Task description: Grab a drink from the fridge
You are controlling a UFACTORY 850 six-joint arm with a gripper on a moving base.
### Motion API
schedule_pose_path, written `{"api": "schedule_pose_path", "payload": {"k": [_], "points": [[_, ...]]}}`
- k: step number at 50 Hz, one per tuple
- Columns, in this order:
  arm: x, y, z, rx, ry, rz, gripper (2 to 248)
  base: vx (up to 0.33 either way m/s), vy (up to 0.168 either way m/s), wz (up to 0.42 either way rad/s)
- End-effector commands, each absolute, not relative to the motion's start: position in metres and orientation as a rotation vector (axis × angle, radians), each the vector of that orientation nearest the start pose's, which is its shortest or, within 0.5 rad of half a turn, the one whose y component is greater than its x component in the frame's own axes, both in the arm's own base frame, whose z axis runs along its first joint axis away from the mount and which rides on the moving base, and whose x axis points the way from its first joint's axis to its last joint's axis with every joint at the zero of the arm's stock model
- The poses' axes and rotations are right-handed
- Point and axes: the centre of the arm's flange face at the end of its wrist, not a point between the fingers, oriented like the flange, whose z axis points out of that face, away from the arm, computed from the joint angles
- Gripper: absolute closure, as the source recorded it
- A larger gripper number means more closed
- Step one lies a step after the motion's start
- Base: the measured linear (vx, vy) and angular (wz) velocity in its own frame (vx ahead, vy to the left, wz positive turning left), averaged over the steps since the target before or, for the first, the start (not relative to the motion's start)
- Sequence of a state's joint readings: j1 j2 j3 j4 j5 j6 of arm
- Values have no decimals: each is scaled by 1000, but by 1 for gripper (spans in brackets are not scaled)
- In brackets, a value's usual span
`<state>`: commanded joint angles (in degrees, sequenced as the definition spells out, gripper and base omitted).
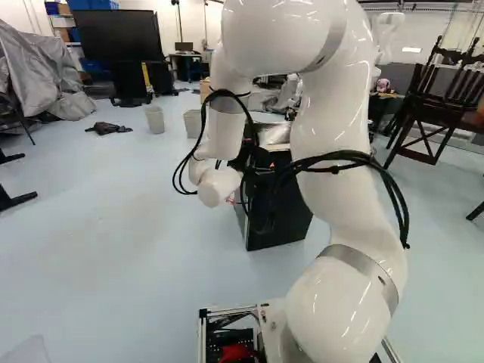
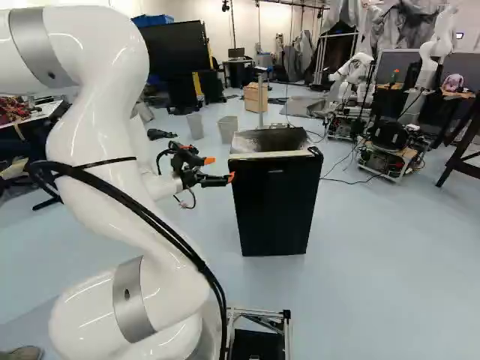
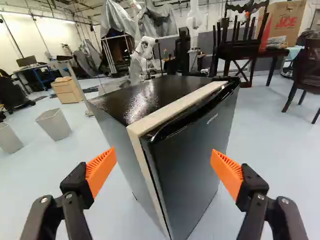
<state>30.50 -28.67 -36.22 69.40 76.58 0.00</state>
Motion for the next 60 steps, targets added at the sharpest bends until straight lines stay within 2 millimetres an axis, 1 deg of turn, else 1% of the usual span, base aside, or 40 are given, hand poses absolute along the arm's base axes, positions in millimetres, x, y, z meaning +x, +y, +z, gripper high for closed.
{"api": "schedule_pose_path", "payload": {"k": [10,40,60], "points": [[415,145,282,-2513,1073,-2174,3,0,0,0],[426,143,280,-2498,1198,-2179,3,0,0,0],[439,144,279,-2477,1230,-2185,3,0,0,0]]}}
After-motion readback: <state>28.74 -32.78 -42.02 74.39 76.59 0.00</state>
